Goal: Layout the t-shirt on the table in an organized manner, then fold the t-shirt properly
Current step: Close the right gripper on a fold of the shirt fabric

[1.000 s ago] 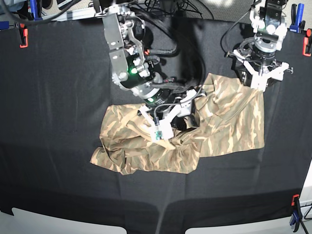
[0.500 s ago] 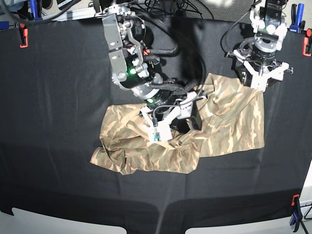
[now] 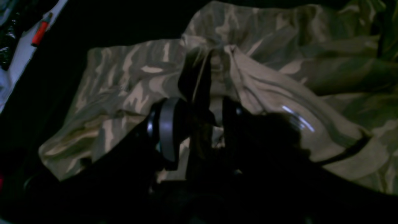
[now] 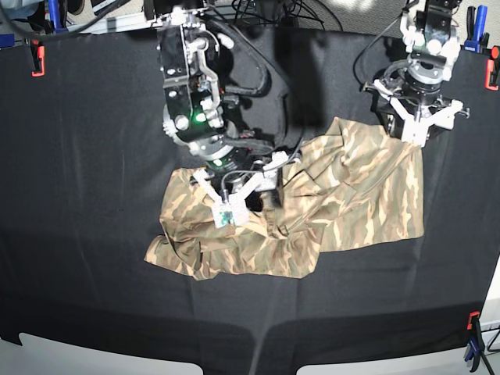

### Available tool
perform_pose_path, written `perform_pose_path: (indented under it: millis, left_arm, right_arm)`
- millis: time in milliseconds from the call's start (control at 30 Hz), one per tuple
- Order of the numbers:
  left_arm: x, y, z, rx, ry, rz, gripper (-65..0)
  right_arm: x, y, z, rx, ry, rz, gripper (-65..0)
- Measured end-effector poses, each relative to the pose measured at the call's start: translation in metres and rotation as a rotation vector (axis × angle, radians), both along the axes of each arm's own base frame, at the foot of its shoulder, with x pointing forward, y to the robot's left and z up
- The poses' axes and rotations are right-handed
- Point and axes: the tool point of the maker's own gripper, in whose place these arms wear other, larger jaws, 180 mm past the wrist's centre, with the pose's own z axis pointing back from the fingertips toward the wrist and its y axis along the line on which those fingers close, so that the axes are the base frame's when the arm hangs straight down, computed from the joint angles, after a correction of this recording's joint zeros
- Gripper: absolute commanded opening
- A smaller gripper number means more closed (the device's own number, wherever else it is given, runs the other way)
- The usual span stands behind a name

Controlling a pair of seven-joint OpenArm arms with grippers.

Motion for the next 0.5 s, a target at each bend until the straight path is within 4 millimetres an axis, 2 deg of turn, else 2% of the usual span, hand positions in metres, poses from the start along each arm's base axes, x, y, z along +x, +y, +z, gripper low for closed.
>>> perform_pose_path:
  millis: [500]
  left_arm:
    - [0.0000,0.0000,0.0000,0.000,0.000,0.000,-28.9]
  right_arm:
    - [0.0000,0.0055,0.0055,0.020,-0.026,0.024,-43.4]
